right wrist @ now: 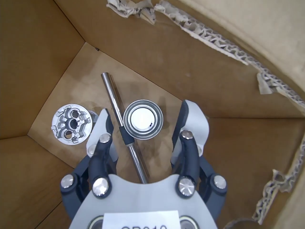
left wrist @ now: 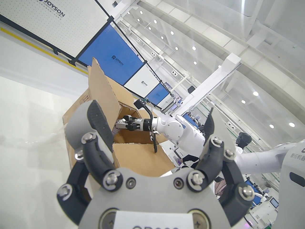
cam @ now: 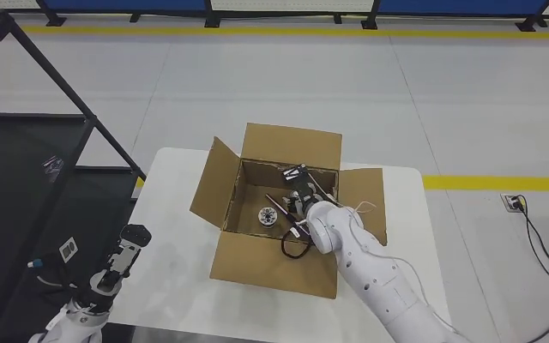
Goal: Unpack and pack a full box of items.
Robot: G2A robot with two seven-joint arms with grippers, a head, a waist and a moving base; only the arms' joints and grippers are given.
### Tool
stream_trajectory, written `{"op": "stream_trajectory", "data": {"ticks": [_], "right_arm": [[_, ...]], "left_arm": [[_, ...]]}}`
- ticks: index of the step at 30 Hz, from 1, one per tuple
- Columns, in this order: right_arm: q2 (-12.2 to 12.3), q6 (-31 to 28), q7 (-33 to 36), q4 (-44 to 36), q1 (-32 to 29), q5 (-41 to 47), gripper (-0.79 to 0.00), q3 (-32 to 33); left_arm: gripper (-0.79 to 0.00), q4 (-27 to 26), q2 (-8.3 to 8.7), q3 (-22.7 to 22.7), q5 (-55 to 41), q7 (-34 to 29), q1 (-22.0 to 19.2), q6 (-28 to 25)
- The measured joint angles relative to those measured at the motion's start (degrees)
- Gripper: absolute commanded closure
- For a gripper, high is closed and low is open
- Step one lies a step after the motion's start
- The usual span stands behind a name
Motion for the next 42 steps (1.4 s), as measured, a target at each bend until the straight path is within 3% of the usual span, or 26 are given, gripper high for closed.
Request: {"op": "stream_trajectory", "data": {"ticks": [2,6,10,16,18,28,35,38,42], "right_arm": [[0.54,-0.46,-1.03,-3.39,-1.81,0.07,-0.785,1.65],[2.40,-2.30,-3.95,-15.63,-9.03,0.33,-0.785,7.46],[4.25,-6.21,-6.24,-29.30,-18.44,2.77,-0.785,14.73],[6.34,-18.68,-7.21,-41.62,-30.66,15.10,-0.785,26.69],[6.76,-21.30,-5.23,-42.67,-32.59,17.73,-0.785,29.14],[6.81,-21.13,-6.57,-42.86,-33.36,18.98,-0.785,30.02],[7.79,-23.37,-11.23,-42.20,-38.02,31.24,-0.785,40.25],[8.36,-24.06,-8.89,-39.86,-37.79,36.19,-0.785,44.17],[9.47,-28.07,-0.69,-33.01,-34.43,44.33,-0.785,47.90]], "left_arm": [[-0.785,-0.53,-0.06,-0.28,2.02,1.04,0.03,0.85],[-0.785,-0.90,-0.37,0.33,9.70,5.03,-2.04,4.30],[-0.785,-0.47,-0.52,3.57,16.04,5.09,-5.41,7.49],[-0.785,1.66,-0.72,9.35,22.30,3.62,-10.81,10.82],[-0.785,2.20,-0.82,11.08,23.61,3.43,-11.96,11.39],[-0.785,0.67,-1.20,17.40,28.14,3.76,-14.18,12.41],[-0.785,0.60,-1.50,21.11,31.62,4.24,-15.91,14.44],[-0.785,1.48,-1.73,22.96,32.59,4.50,-17.49,15.74],[-0.785,2.64,-2.06,25.58,33.99,4.63,-19.59,17.45]]}}
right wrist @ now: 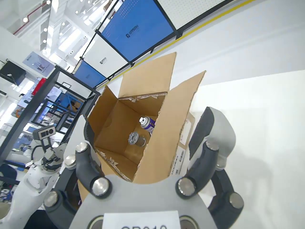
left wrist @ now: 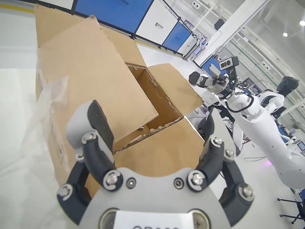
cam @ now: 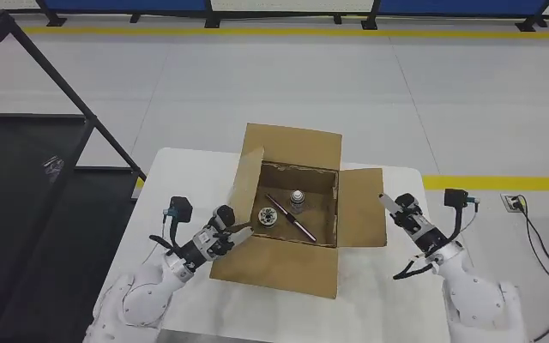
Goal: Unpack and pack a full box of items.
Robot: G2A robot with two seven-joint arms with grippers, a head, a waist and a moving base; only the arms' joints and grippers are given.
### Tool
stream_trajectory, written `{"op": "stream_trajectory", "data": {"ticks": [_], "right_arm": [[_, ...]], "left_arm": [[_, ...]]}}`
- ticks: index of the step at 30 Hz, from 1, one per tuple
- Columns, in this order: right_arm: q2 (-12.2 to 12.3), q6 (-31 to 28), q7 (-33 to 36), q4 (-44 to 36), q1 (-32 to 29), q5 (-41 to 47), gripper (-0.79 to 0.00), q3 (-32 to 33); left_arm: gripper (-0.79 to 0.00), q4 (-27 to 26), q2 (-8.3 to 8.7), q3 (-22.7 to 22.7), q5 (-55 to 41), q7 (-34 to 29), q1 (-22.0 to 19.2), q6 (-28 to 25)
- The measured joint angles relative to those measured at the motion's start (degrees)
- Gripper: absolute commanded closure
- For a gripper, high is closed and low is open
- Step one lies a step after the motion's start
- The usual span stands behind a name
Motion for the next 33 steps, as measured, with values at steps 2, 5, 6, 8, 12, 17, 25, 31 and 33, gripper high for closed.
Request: {"op": "stream_trajectory", "data": {"ticks": [2,5,6,8,12,17,25,31,33], "right_arm": [[0.48,-1.47,3.98,3.77,2.26,2.86,-0.785,0.56],[1.20,-4.26,10.14,9.66,6.06,6.01,-0.785,0.11],[1.52,-5.67,13.00,11.63,7.58,6.25,-0.785,-0.47],[1.93,-7.75,16.92,14.09,9.82,6.72,-0.785,-1.51],[2.53,-12.38,22.58,17.68,13.46,10.13,-0.785,-3.87],[3.05,-18.57,28.76,19.53,16.17,18.06,-0.785,-6.97],[2.90,-19.86,25.98,20.81,20.22,24.18,-0.785,-14.88],[1.60,-14.67,18.34,23.74,24.80,16.93,-0.785,-23.15],[1.21,-13.13,16.47,25.37,26.48,14.18,-0.785,-25.73]], "left_arm": [[-0.785,0.48,-0.14,1.00,0.68,0.16,-0.75,0.66],[-0.785,1.17,-0.33,2.46,1.68,0.32,-1.77,1.50],[-0.785,1.39,-0.39,2.95,2.02,0.34,-2.08,1.75],[-0.785,1.74,-0.48,3.61,2.50,0.31,-2.53,2.09],[-0.785,2.80,-0.67,4.90,3.33,0.51,-3.61,2.95],[-0.785,4.26,-0.89,5.98,3.53,0.65,-4.74,4.15],[-0.785,5.73,-1.23,6.59,1.36,2.05,-5.48,6.29],[-0.785,6.04,-1.25,6.29,0.55,2.11,-5.49,7.14],[-0.785,6.06,-1.26,6.17,0.23,2.28,-5.36,7.63]]}}
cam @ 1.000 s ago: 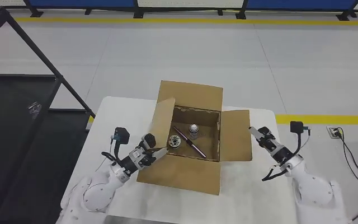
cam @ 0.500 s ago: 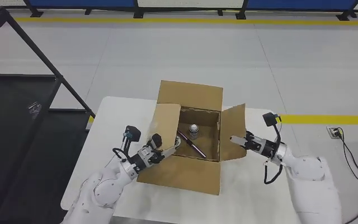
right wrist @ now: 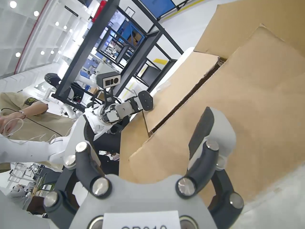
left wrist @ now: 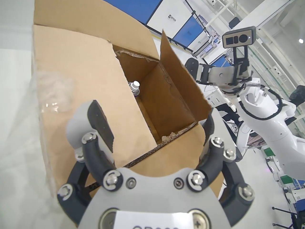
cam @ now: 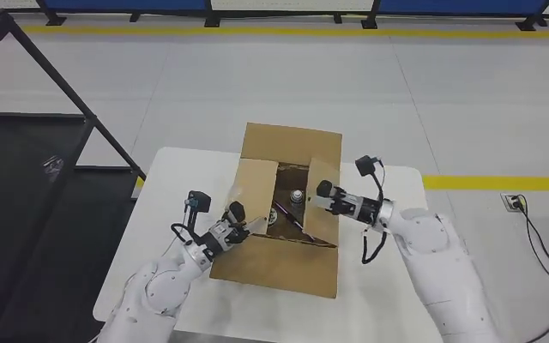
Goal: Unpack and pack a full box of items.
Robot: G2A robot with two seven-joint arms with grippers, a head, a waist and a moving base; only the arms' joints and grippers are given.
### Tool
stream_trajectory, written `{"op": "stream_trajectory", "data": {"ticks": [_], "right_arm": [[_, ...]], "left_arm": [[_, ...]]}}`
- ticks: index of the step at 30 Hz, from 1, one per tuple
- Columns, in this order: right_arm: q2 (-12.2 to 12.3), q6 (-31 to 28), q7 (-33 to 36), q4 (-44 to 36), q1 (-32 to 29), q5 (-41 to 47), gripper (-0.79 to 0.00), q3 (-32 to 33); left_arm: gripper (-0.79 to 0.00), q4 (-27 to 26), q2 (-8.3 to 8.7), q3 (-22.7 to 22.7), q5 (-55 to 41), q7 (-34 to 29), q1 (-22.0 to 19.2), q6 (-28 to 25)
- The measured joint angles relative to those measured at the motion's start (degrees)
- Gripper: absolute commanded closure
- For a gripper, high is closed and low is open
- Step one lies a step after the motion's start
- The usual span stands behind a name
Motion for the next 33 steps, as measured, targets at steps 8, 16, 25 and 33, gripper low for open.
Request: {"op": "stream_trajectory", "data": {"ticks": [8,16,25,33], "right_arm": [[-0.86,4.04,-5.72,3.11,3.31,-9.32,-0.785,-6.37],[-0.90,7.09,-6.03,1.90,3.80,-15.32,-0.785,-9.70],[-0.25,5.04,-10.73,-1.10,2.08,-14.77,-0.785,-7.96],[0.15,4.79,-13.02,-2.36,0.92,-14.99,-0.785,-6.40]], "left_arm": [[-0.785,0.26,-0.06,-0.64,-2.13,0.60,0.48,1.31],[-0.785,-2.86,0.41,-3.29,-7.32,-2.00,2.23,-0.79],[-0.785,-9.13,2.49,-15.39,-13.94,-5.85,10.17,-5.53],[-0.785,-6.53,4.91,-26.66,-22.01,-20.21,18.03,-10.77]]}}
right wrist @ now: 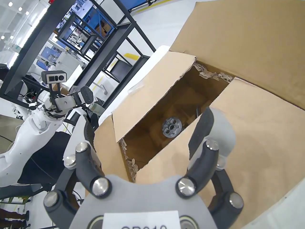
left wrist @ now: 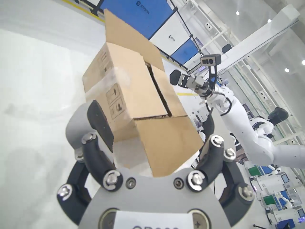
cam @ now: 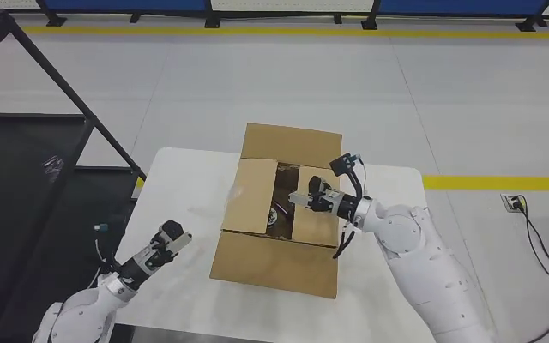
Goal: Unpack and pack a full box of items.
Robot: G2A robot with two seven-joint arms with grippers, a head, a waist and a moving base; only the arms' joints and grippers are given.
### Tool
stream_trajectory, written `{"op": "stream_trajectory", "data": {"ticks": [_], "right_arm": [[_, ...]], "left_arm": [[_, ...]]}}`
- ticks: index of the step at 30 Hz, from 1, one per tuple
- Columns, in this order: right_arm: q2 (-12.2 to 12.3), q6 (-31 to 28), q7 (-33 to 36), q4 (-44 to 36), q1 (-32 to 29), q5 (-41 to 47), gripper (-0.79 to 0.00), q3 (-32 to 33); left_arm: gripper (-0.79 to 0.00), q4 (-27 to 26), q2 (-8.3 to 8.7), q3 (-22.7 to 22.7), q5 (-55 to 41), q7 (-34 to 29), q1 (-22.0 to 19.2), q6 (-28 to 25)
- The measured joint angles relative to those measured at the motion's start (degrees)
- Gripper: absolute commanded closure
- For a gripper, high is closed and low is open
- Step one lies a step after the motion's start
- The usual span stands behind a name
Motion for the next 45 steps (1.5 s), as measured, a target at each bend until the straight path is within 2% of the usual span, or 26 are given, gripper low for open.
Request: {"op": "stream_trajectory", "data": {"ticks": [5,10,16,20,25,29,35,41,45], "right_arm": [[0.00,0.27,-0.45,-0.07,-0.25,0.32,-0.785,0.16],[-0.01,4.24,-9.05,0.90,-1.22,1.65,-0.785,2.41],[-0.59,10.00,-19.22,3.72,-0.77,1.89,-0.785,3.00],[-1.29,13.97,-24.00,7.73,1.42,1.63,-0.785,2.02],[-2.47,16.20,-30.24,14.67,5.10,2.30,-0.785,0.48],[-3.50,15.65,-32.35,21.32,8.85,3.49,-0.785,-0.98],[-5.25,11.86,-30.53,33.23,15.84,6.29,-0.785,-3.12],[-7.16,3.94,-25.34,44.68,21.76,13.02,-0.785,-3.60],[-7.54,-4.26,-20.19,50.36,24.03,19.55,-0.785,-1.82]], "left_arm": [[-0.785,3.35,0.88,0.57,-7.05,-11.18,0.99,1.92],[-0.785,5.25,1.37,4.23,-12.86,-21.15,-0.33,3.25],[-0.785,6.70,1.48,8.12,-17.77,-25.77,-2.37,4.39],[-0.785,6.34,1.62,9.04,-22.22,-27.61,-3.00,4.03],[-0.785,4.96,1.92,9.01,-28.28,-29.77,-3.01,4.19],[-0.785,3.49,2.12,8.83,-31.45,-30.45,-3.07,4.78],[-0.785,1.26,2.12,9.68,-31.56,-27.38,-3.70,4.69],[-0.785,0.35,1.88,10.91,-29.27,-21.36,-5.27,4.53],[-0.785,-0.42,1.57,11.84,-25.10,-14.78,-6.08,3.96]]}}
